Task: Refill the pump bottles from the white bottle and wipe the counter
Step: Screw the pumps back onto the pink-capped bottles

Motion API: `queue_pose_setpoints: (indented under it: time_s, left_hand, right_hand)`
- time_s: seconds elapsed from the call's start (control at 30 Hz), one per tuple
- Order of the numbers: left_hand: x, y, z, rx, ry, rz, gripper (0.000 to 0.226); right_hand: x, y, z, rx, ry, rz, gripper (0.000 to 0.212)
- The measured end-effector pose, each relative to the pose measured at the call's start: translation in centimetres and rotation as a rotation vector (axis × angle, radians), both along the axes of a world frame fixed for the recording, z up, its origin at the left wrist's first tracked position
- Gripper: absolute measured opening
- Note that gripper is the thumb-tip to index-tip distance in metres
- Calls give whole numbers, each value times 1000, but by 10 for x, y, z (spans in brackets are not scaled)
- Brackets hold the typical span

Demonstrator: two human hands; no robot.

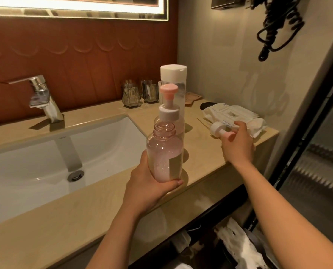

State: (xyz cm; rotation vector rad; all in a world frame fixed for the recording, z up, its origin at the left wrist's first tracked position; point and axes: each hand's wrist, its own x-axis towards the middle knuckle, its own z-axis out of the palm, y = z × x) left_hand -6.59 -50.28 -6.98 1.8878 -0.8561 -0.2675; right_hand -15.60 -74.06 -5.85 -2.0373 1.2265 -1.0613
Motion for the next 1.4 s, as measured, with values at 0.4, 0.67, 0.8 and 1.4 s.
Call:
queue_pose_setpoints:
  time_s: [0.4, 0.67, 0.8, 1.4]
  left_hand:
    - [1, 0, -2, -24, 26, 8, 86]
    - [0, 0, -1, -16, 27, 2, 86]
    - [0, 0, -1, -17, 33, 2, 89]
    - [-4, 1, 4, -28, 59, 6, 79]
  right_hand:
    - [-3, 42, 86, -255, -610, 125, 33]
    - [-3, 70, 138, -236, -854, 253, 24]
    - [-2, 76, 161, -232, -972, 274, 19]
    - [44, 103, 146, -368, -790, 612, 20]
